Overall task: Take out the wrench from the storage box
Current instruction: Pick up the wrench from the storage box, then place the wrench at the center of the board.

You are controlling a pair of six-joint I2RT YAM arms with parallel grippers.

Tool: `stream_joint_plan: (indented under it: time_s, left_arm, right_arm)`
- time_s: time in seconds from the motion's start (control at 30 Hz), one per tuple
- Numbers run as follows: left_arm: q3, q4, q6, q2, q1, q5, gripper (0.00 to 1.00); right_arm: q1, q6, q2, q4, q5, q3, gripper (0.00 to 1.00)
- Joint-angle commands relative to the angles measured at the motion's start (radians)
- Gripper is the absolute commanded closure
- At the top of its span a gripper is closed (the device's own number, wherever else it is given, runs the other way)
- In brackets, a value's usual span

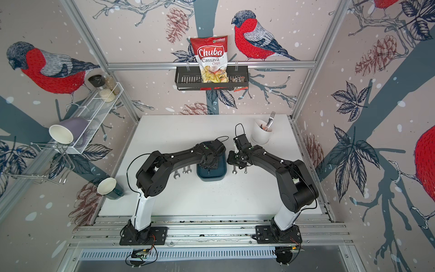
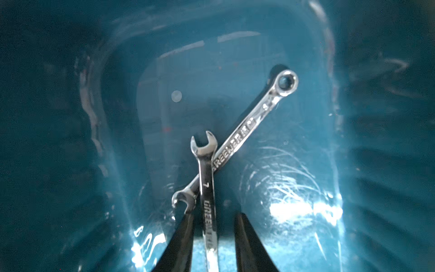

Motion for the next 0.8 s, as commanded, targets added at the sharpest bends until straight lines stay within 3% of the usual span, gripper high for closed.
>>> stream_joint_plan:
  time_s: [0.0,0.17,0.27,0.77]
  left_arm:
    - [-0.02,-0.037,0.006,0.022,0.003,-0.005,0.67]
    - [-0.024,-0.024,0.014,0.018,0.003,0.002,0.85]
    - [-0.021,-0.022,0.022,0.002,0.003,0.001,0.91]
    - [0.032,-0.057,0.05,-0.096,0.013,0.016,0.93]
  right_arm:
    - [-0.001,-0.003,-0.006,0.006,0.0,-0.002,0.59]
    - [-0.001,-0.004,-0.011,0.003,0.001,-0.005,0.59]
    - [-0.001,-0.003,-0.011,0.003,0.0,-0.004,0.59]
    - [-0.005,-0.004,-0.033,-0.005,-0.002,-0.002,0.59]
